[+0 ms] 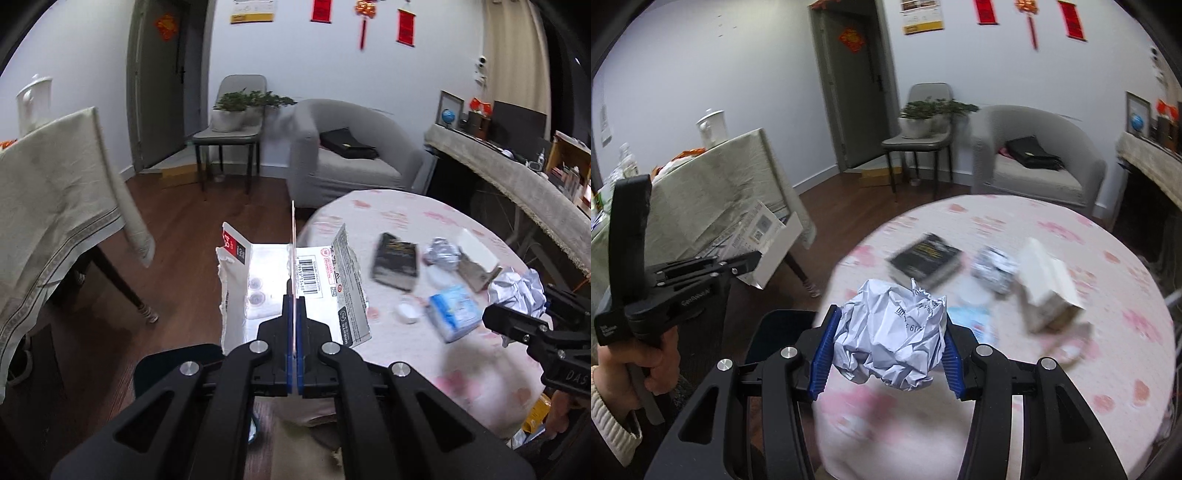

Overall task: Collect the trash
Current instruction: 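Carry the paper ball with the right gripper while the left carries the box to the teal bin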

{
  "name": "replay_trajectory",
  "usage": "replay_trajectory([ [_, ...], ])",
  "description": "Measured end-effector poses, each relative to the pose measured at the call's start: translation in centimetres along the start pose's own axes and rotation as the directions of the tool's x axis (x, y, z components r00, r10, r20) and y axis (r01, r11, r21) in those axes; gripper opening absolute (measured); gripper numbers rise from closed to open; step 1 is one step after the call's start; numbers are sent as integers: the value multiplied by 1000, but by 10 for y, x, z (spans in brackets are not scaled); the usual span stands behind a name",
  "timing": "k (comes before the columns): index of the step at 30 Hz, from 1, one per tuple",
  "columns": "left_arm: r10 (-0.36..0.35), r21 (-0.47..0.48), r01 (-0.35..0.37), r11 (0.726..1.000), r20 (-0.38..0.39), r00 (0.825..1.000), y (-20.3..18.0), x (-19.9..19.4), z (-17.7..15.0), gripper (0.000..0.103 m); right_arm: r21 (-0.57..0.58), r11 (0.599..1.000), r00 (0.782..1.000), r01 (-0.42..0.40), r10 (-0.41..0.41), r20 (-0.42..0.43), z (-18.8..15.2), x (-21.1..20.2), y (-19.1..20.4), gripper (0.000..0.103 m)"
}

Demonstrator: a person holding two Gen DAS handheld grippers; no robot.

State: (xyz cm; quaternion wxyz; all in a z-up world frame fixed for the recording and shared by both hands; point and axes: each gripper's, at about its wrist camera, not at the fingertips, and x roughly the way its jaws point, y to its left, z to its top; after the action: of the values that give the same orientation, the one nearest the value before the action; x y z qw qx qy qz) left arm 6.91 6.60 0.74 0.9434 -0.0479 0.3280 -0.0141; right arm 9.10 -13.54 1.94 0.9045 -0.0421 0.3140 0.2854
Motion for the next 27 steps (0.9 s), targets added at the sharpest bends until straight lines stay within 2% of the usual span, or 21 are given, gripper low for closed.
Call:
replay_trajectory([
  [9,68,-77,-73,994,-75,995,73,12,-27,2,-79,993,995,-85,82,-48,19,51,66,51],
  [12,97,-99,-110,989,-124,988,101,22,-39,2,-91,990,993,-105,99,-71,23,68,83,51],
  [18,97,-159,-133,978,-217,971,145,41,-64,2,-112,983,985,-147,135,-110,28,100,117,51],
  [21,93,-181,-144,973,-265,960,163,53,-79,2,-118,980,979,-163,146,-142,28,119,133,51],
  [27,100,-162,-175,971,-389,916,183,76,-106,2,-120,975,965,-190,162,-205,21,151,157,51],
])
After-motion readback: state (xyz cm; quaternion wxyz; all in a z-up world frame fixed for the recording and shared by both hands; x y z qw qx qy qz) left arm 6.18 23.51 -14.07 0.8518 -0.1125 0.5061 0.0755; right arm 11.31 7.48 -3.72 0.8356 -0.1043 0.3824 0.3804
